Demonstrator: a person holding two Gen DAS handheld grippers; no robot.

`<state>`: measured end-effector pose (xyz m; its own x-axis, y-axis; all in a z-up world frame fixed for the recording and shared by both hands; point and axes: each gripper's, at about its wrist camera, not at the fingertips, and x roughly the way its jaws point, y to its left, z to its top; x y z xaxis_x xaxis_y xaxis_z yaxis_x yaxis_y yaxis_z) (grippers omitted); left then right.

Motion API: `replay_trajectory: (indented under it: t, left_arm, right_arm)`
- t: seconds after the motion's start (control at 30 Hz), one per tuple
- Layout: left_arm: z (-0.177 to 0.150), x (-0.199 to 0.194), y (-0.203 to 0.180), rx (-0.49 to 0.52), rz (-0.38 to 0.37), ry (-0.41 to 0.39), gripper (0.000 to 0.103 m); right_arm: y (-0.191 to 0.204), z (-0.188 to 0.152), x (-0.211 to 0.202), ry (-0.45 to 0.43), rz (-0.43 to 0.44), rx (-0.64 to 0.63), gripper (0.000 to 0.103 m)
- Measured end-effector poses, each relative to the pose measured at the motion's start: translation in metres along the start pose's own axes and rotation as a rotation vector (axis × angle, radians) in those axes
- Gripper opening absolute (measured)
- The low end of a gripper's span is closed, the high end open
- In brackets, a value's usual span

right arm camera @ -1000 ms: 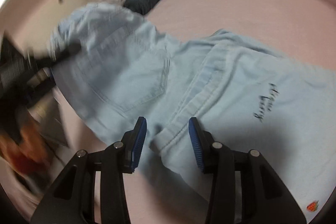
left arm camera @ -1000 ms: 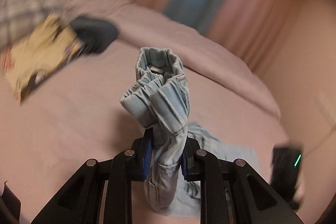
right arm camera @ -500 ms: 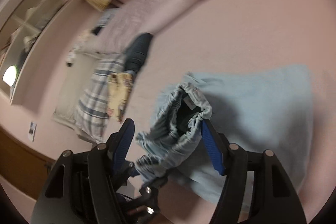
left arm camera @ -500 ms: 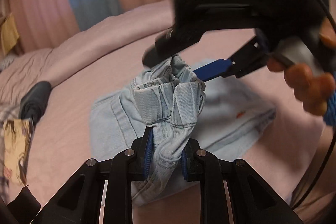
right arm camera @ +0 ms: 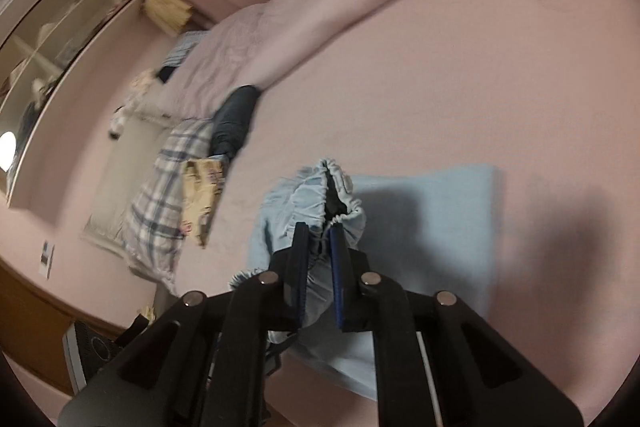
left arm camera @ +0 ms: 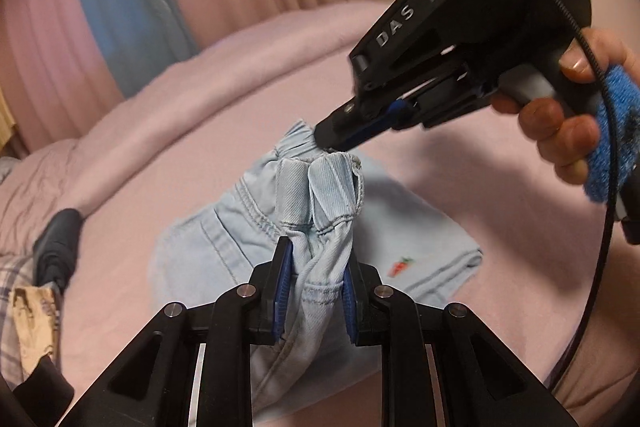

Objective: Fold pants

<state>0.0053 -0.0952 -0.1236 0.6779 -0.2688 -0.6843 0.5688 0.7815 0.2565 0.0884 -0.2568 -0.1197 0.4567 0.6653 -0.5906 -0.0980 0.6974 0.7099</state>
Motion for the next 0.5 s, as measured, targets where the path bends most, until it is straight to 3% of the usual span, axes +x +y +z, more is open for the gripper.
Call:
replay_trajectory:
  t: [0.17, 0.33, 0.43, 0.47, 0.5]
  left_arm:
    - [-0.009, 0.018, -0.023, 0.005, -0.069, 0.055, 0.02]
    - [0.0, 0.015, -0.003, -0.078, -0.142, 0.078, 0.023]
    - [0.003, -0.005, 0.019, -0.197, -0.265, 0.067, 0.03]
    - [0.004, -0.018, 0.03, -0.249, -0.325, 0.035, 0.034]
    - [0.003, -0.029, 0.038, -0.288, -0.365, 0.004, 0.037]
  right_arm:
    - [-0.047, -0.013, -0.01, -0.015, -0.057, 0.087, 0.008]
    - [-0.057, -0.02, -0.009, 0.012, -0.039, 0.125, 0.012]
    - [-0.052, -0.016, -0.013, -0.002, -0.002, 0.141, 0.027]
    - [-0.047, -0.015, -0.015, -0.011, 0.013, 0.135, 0.035]
    - [-0.041, -0.014, -0.015, -0.016, 0.019, 0.119, 0.036]
